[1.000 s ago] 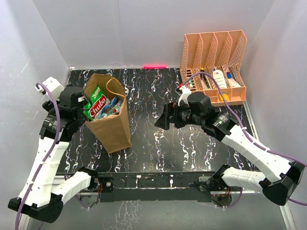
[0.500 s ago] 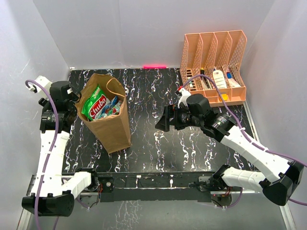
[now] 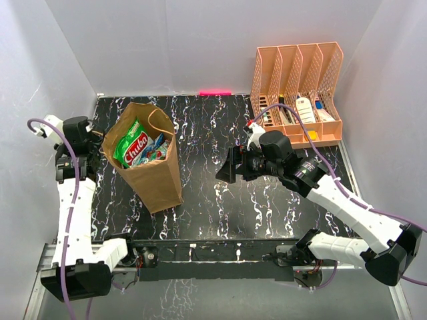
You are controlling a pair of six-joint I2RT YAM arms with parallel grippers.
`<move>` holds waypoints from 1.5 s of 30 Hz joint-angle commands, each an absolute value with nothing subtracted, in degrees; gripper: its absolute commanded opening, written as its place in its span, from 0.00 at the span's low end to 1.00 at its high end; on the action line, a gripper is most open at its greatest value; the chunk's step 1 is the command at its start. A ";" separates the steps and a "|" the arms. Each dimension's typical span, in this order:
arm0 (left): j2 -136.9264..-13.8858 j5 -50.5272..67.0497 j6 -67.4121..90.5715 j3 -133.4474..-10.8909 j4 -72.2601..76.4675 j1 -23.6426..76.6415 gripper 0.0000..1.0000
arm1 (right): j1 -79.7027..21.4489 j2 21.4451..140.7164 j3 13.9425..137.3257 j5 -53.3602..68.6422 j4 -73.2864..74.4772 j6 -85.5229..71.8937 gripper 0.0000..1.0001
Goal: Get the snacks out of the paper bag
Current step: Adjust the paper bag at the center of the board.
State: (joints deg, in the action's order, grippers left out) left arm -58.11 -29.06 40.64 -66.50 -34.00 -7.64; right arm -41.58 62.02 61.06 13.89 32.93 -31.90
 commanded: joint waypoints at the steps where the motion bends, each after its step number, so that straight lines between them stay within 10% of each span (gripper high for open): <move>1: -57.12 -24.28 39.68 -65.69 -26.29 -9.71 0.28 | -41.78 62.04 61.63 14.68 30.38 -31.90 0.98; 8: -58.49 -22.42 35.09 -70.01 -25.03 -10.97 0.00 | -41.76 66.20 64.54 16.90 29.41 -31.63 0.98; 28: -60.65 -0.89 16.69 -80.97 -18.44 -10.80 0.00 | -45.31 104.19 81.59 7.82 7.61 -42.92 0.96; 45: -60.11 18.35 9.81 -82.42 -15.80 -1.22 0.00 | -51.50 113.61 85.72 9.12 0.75 -52.16 0.97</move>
